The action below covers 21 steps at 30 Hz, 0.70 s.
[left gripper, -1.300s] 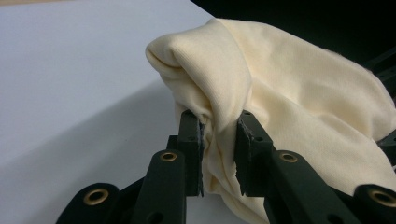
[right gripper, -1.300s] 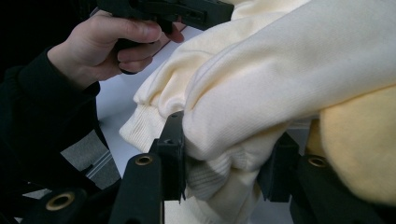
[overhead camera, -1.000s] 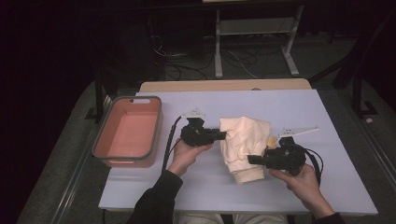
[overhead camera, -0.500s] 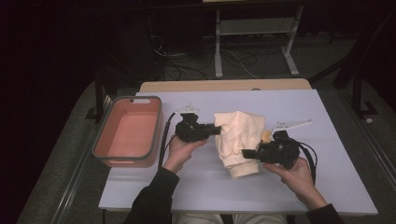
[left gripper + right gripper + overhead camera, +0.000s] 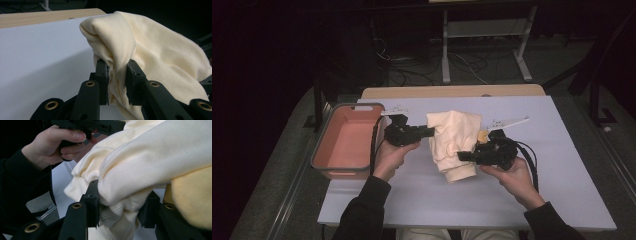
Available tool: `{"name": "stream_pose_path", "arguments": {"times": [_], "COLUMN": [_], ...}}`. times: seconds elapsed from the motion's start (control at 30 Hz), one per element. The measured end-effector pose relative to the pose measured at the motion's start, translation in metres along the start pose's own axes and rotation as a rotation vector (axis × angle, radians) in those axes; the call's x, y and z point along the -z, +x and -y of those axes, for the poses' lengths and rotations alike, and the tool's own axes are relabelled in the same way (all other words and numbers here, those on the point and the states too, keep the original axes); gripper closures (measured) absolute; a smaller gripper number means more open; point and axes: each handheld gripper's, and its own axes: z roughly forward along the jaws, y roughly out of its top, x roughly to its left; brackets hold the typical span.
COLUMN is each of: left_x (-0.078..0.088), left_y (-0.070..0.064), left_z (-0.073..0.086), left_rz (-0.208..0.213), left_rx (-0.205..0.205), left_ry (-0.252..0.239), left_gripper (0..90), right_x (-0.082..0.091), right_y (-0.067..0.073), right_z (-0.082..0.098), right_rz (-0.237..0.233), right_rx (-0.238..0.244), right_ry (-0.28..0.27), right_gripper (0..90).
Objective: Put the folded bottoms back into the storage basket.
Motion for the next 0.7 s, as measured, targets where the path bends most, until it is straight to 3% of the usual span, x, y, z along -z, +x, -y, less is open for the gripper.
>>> {"name": "stream_pose_path", "arguments": {"times": [0.7], "left_x": [0.04], "left_y": [0.017], "left_z": [-0.006], "left_rz": [-0.047], "left_rx": [0.041], "left_ry": [-0.041], "left_gripper": [73.8], "right_x": [-0.029], "right_y": [0.016], "right_z": [-0.029], "right_rz": [-0.032], "right_rx": [0.038], "right_ry": [0.002], "right_gripper": [58.3]}}
